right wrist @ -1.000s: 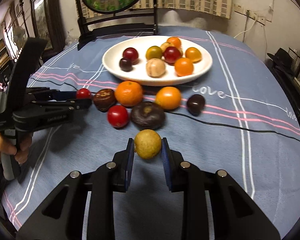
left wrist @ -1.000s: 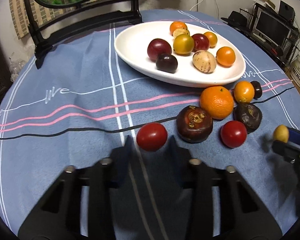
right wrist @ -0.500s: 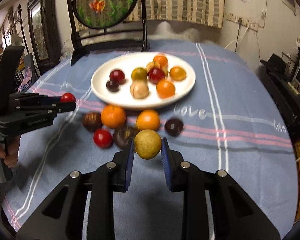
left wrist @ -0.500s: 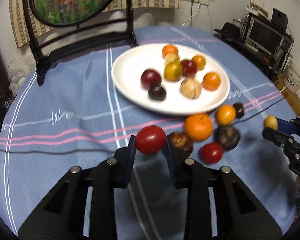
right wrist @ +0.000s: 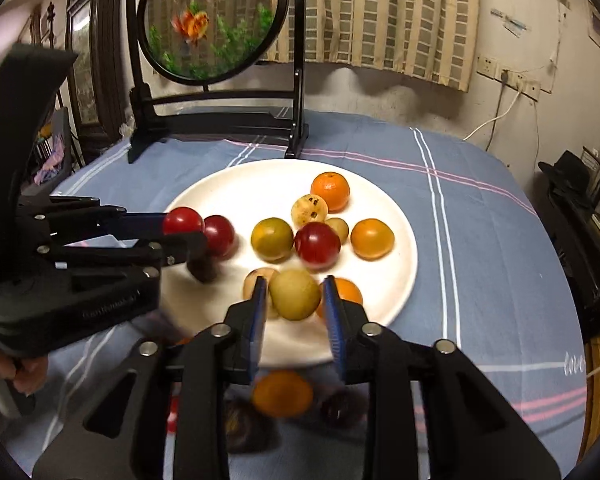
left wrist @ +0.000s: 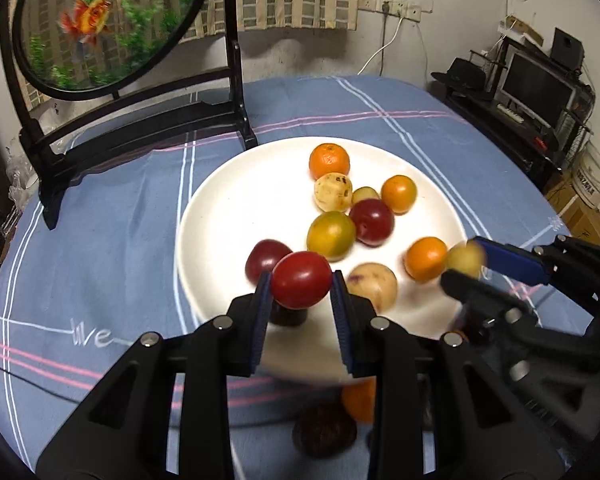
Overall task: Organize fruits
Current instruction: 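Carry both fruits onto the white plate and open both tools, then grasp the large dark brown fruit with the left tool while the right tool grasps another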
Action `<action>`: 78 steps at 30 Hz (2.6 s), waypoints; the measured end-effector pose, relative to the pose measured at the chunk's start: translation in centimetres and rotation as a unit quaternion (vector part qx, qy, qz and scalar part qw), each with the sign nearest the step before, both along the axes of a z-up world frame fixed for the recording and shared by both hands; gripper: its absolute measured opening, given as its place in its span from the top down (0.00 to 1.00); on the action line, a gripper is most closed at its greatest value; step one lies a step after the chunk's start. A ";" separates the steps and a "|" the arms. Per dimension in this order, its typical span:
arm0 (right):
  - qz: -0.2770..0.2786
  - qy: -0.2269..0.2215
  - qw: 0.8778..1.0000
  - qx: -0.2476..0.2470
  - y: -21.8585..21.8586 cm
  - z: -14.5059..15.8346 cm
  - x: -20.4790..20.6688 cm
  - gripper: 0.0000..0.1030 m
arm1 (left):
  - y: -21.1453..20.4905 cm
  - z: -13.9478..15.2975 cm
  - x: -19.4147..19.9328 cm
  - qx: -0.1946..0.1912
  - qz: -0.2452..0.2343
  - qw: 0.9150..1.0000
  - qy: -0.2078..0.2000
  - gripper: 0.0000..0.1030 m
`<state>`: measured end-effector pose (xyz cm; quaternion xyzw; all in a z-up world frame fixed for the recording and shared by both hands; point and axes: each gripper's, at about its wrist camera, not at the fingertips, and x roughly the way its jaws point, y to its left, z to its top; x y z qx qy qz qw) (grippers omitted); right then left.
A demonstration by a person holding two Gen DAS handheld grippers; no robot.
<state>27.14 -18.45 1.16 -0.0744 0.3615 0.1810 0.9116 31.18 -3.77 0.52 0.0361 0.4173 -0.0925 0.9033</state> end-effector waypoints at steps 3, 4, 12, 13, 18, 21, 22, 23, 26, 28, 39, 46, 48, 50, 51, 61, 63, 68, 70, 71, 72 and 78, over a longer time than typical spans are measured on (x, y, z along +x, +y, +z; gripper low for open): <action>-0.013 0.002 1.000 -0.014 0.1 -0.8 1.4 0.68 | 0.0 -0.5 0.6 0.005 0.017 1.000 -0.003 0.48; -0.014 0.005 1.000 -0.011 -0.1 -1.0 1.6 0.68 | 0.1 -0.5 0.5 0.005 0.021 1.000 -0.008 0.43; -0.030 0.027 0.999 0.019 -2.5 -0.9 -0.2 0.68 | 1.7 0.2 -1.4 0.008 0.036 0.999 -0.013 0.31; -0.033 0.028 0.999 0.021 -2.8 -0.9 -0.5 0.67 | 2.1 0.2 -2.0 0.005 0.039 0.999 -0.011 0.30; -0.043 0.033 0.998 0.038 -4.6 -0.3 -3.2 0.65 | 2.9 -0.2 -4.9 0.013 0.041 0.999 -0.005 0.28; -0.046 0.035 0.997 0.045 -5.4 -0.3 -5.2 0.56 | 2.9 -0.6 -6.8 0.018 0.038 0.999 -0.002 0.28; -0.048 0.034 0.997 0.049 -5.6 -0.2 -5.8 0.54 | 2.9 -0.8 -7.3 0.018 0.037 0.999 -0.001 0.28; -0.049 0.032 0.997 0.052 -5.9 -0.3 -6.7 0.53 | 2.8 -1.0 -7.8 0.018 0.035 0.999 0.001 0.28; -0.046 0.038 0.997 0.051 -6.1 -0.7 -8.5 0.52 | 2.5 -1.6 -9.5 0.024 0.026 0.999 0.005 0.28; -0.045 0.042 0.997 0.048 -6.2 -1.1 -9.3 0.52 | 2.3 -2.0 -10.3 0.029 0.022 0.999 0.007 0.27; -0.042 0.072 0.995 0.053 -6.7 -3.3 -10.7 0.52 | 1.5 -4.3 -10.5 0.030 0.006 0.999 0.032 0.27; -0.027 0.078 0.995 0.064 -6.5 -3.6 -10.7 0.48 | 1.0 -6.2 -8.8 0.027 0.003 0.998 0.052 0.33; -0.022 0.080 0.995 0.063 -6.3 -3.7 -10.8 0.48 | 0.7 -6.2 -8.2 0.024 -0.001 0.999 0.048 0.37; -0.018 0.082 0.995 0.060 -6.0 -3.8 -10.8 0.48 | 0.7 -6.2 -7.7 0.016 -0.002 0.999 0.051 0.43; -0.016 0.082 0.995 0.059 -5.9 -3.8 -10.8 0.48 | 0.8 -6.2 -7.4 0.012 -0.001 0.999 0.053 0.43; 0.021 0.091 0.995 -0.024 -1.4 -4.7 -9.5 0.48 | 2.7 -5.5 -8.3 -0.010 0.001 0.999 0.051 0.59; 0.027 0.091 0.994 -0.045 -0.4 -5.2 -9.0 0.48 | 3.3 -5.3 -8.5 -0.010 0.004 0.999 0.050 0.59; 0.035 0.090 0.994 -0.056 1.5 -5.6 -7.6 0.48 | 4.3 -4.8 -9.0 -0.012 0.008 0.999 0.045 0.59; 0.032 0.091 0.994 -0.055 1.9 -5.6 -7.1 0.53 | 4.4 -4.6 -9.2 -0.013 0.007 0.999 0.045 0.59; 0.024 0.088 0.994 -0.058 1.9 -5.6 -7.0 0.54 | 4.4 -4.5 -9.3 -0.013 0.006 0.999 0.043 0.59; 0.020 0.090 0.994 -0.057 1.9 -5.5 -7.0 0.54 | 4.4 -4.4 -9.4 -0.013 0.006 0.999 0.042 0.59; 0.010 0.057 0.998 -0.026 -0.4 -2.5 -8.8 0.54 | 4.2 -2.4 -9.9 -0.008 -0.003 1.000 0.020 0.59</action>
